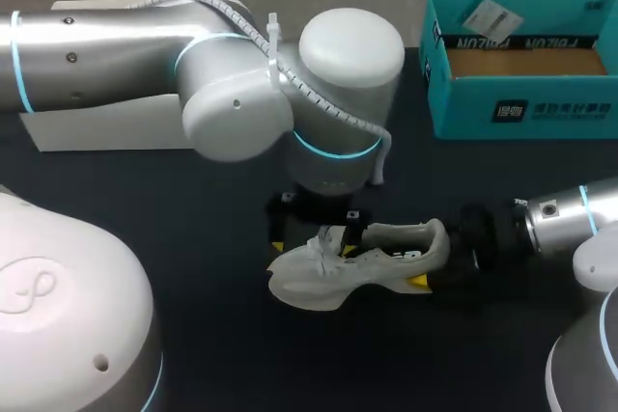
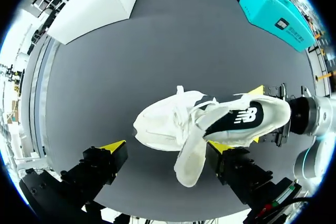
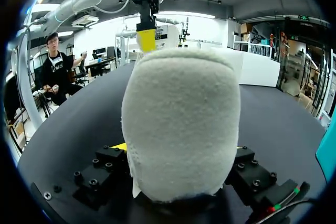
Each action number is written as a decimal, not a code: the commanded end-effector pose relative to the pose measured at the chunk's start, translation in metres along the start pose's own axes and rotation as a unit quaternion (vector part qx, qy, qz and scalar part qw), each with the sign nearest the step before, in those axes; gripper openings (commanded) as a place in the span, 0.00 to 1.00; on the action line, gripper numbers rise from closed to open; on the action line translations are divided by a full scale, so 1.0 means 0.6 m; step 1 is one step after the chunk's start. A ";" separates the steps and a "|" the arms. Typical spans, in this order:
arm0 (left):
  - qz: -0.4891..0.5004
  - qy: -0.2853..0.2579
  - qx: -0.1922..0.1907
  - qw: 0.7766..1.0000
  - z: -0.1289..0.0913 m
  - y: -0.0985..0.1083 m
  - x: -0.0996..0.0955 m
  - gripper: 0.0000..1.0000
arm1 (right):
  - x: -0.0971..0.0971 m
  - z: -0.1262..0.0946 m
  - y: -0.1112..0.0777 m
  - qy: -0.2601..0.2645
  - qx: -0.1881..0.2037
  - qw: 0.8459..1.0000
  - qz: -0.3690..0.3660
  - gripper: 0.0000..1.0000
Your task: Take the shoe out of the shoebox, open the shoe tongue, remove and reinsert the insole, then place the shoe into the shoebox
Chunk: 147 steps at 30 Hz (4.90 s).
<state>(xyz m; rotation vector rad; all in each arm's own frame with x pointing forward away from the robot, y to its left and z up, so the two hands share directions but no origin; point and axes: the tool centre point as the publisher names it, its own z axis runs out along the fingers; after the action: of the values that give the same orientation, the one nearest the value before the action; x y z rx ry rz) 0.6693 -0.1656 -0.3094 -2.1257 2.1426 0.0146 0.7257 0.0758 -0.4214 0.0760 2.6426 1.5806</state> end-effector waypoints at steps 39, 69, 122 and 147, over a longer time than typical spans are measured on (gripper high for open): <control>0.602 0.064 0.013 0.796 -0.120 -0.024 0.066 0.00 | 0.001 0.002 0.000 -0.001 0.002 1.000 0.000 0.00; 0.657 0.056 0.038 0.751 -0.050 -0.049 0.140 0.00 | 0.001 0.002 0.000 -0.001 0.002 1.000 0.000 0.00; 0.696 0.120 0.024 0.707 0.110 -0.038 0.205 0.00 | 0.001 0.002 0.000 -0.001 0.002 1.000 0.000 0.00; 0.718 0.154 -0.009 0.678 0.136 -0.021 0.199 0.36 | 0.001 0.002 0.000 -0.001 0.002 1.000 0.000 0.00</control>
<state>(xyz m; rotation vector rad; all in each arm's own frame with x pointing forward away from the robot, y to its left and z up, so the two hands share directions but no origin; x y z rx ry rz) 0.6900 -0.2742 -0.3924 0.1000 3.2865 -0.1801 0.7239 0.0760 -0.4223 0.0738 2.6425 1.5802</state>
